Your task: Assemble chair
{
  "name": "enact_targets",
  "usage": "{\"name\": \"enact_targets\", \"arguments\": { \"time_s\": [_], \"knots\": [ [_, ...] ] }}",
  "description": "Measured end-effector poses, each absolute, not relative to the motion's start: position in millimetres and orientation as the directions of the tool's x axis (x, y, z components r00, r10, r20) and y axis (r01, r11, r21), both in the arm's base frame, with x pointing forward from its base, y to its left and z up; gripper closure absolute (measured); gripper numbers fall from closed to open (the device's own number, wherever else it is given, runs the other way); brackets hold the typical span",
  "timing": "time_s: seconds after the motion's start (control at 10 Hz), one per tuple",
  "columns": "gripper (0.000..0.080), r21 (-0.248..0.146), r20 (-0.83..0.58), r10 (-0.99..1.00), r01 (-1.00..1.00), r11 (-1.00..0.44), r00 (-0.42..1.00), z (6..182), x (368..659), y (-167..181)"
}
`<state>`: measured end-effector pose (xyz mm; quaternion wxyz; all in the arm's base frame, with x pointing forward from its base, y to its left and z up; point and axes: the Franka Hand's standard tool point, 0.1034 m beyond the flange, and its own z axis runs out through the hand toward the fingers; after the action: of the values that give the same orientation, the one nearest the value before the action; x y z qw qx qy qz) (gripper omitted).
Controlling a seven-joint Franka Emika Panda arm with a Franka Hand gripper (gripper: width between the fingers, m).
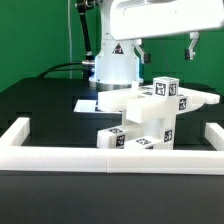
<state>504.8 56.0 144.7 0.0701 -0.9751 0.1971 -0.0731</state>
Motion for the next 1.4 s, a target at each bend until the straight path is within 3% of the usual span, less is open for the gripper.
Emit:
{"name": "enact_targets", "arguments": {
  "time_s": [0.6,0.9,1.4],
  "knots": [
    [0.0150,-0.159,0.111,-0.388,-0.369,-0.916,0.915,140.2,497.6,54.5],
    [0.0150,-0.140,0.105,-0.216,-0.201,-0.970,0.971,127.9,461.1,59.6],
    [0.0150,-0.133,0.080,-0.206,-0.194,-0.972,0.975,116.3,426.7,55.7]
  ]
}}
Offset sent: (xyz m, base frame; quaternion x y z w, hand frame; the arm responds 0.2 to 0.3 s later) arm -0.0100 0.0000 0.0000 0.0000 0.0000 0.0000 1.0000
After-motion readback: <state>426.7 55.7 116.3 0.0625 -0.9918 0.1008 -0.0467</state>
